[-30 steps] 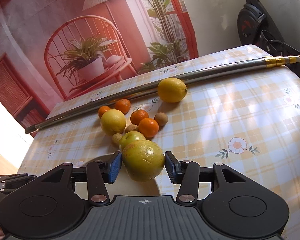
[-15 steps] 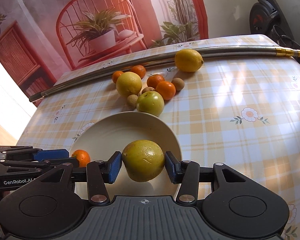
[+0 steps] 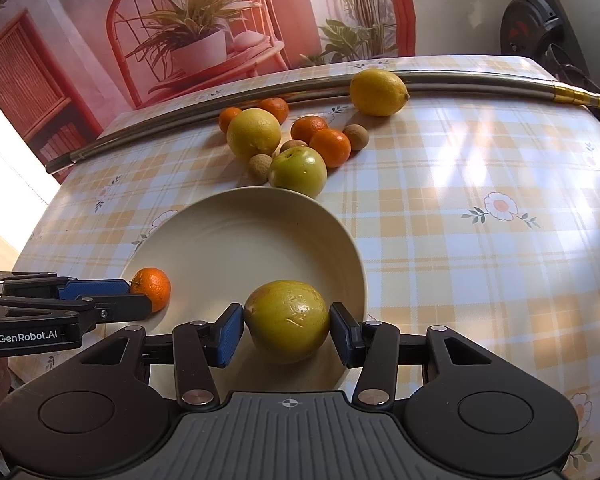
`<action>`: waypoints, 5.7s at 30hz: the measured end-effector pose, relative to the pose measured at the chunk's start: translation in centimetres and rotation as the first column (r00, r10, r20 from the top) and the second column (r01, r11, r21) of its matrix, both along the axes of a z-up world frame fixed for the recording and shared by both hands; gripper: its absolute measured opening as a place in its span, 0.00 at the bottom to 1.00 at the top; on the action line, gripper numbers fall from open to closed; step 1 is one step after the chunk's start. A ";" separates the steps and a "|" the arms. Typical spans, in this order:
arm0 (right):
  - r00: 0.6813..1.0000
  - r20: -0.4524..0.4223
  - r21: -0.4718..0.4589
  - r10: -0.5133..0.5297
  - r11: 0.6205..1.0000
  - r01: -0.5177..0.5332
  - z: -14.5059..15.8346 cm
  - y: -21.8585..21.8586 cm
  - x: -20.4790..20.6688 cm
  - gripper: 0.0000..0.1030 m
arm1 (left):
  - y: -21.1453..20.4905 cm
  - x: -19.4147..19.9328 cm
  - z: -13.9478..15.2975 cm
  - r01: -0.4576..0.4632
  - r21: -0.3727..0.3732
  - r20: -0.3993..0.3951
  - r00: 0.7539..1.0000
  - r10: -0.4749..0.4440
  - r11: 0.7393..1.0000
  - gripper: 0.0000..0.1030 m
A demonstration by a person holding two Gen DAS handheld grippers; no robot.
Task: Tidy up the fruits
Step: 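Carry the grapefruit and tangerine to the white plate and release both, then grasp another tangerine with the left tool while the right tool returns to the pile, then move the right tool toward a brown kiwi while the left tool holds the tangerine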
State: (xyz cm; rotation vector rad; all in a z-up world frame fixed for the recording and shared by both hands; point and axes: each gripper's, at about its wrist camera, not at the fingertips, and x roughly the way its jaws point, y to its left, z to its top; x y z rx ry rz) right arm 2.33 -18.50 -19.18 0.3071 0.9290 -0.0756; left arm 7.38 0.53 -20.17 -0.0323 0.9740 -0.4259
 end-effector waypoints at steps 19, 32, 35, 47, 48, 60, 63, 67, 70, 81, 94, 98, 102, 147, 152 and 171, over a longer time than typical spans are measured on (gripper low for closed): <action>0.985 0.172 -0.196 -0.021 0.979 0.055 4.7 -1.2 -1.0 0.44 | -0.1 -0.5 4.5 0.031 0.097 0.219 0.974 -0.051 0.995 0.36; 0.932 0.349 -0.241 -0.093 0.953 0.185 8.1 -5.2 -1.0 0.46 | 1.9 3.5 9.5 -0.108 0.052 0.363 0.928 0.082 0.993 0.36; 0.932 0.347 -0.253 -0.104 0.947 0.199 7.6 -5.7 -0.4 0.46 | 1.7 4.3 9.1 -0.117 0.065 0.365 0.927 0.085 0.991 0.36; 0.943 0.310 -0.238 -0.121 0.950 0.201 5.0 -7.0 2.4 0.46 | 1.3 9.0 6.1 -0.135 0.043 0.258 0.959 0.120 0.990 0.36; 0.943 0.309 -0.234 -0.124 0.951 0.201 4.9 -7.2 2.6 0.46 | 1.1 9.4 5.9 -0.127 0.043 0.249 0.962 0.113 0.991 0.36; 0.947 0.278 -0.163 -0.164 0.963 0.215 3.4 -9.4 5.0 0.46 | -0.2 16.3 2.9 -0.208 -0.040 0.119 0.970 0.211 0.977 0.36; 0.948 0.263 -0.146 -0.180 0.964 0.223 2.8 -10.0 5.3 0.46 | -0.6 17.9 1.9 -0.217 -0.040 0.089 0.971 0.220 0.975 0.36; 0.954 0.229 -0.140 -0.193 0.963 0.228 2.0 -10.6 5.8 0.46 | -1.3 19.3 1.1 -0.199 -0.020 0.083 0.976 0.200 0.980 0.36; 0.959 0.204 -0.148 -0.198 0.962 0.230 1.4 -11.0 5.9 0.46 | -1.5 20.2 0.4 -0.210 -0.024 0.057 0.976 0.211 0.977 0.36; 0.959 0.170 -0.124 -0.228 0.960 0.251 0.1 -12.1 6.4 0.46 | -1.9 20.8 -1.6 -0.202 -0.014 0.016 0.979 0.202 0.979 0.39; 0.963 0.154 -0.099 -0.222 0.966 0.239 -0.4 -12.4 7.1 0.46 | -1.2 17.6 0.6 -0.107 0.012 0.151 0.983 0.104 0.994 0.28; 0.965 0.150 -0.096 -0.214 0.969 0.230 -0.4 -12.2 7.4 0.46 | -1.1 17.5 0.6 -0.093 0.010 0.117 0.989 0.092 0.996 0.28; 0.967 0.153 -0.095 -0.205 0.971 0.221 -0.2 -11.9 7.6 0.46 | -0.8 17.7 -0.1 -0.108 0.009 0.107 0.989 0.106 0.994 0.31; 0.986 0.142 0.078 -0.084 0.994 0.074 -2.5 -11.4 14.8 0.26 | 1.0 8.0 2.5 -0.032 -0.029 0.182 0.983 0.036 0.999 0.35; 0.987 0.124 0.100 -0.106 0.991 0.094 -2.7 -12.2 14.0 0.27 | 0.8 7.7 2.5 -0.017 -0.020 0.187 0.982 0.020 1.000 0.36; 0.972 0.176 0.091 -0.155 0.986 0.141 -1.9 -12.9 13.1 0.28 | 0.8 7.1 2.3 -0.022 -0.023 0.179 0.984 0.025 1.000 0.35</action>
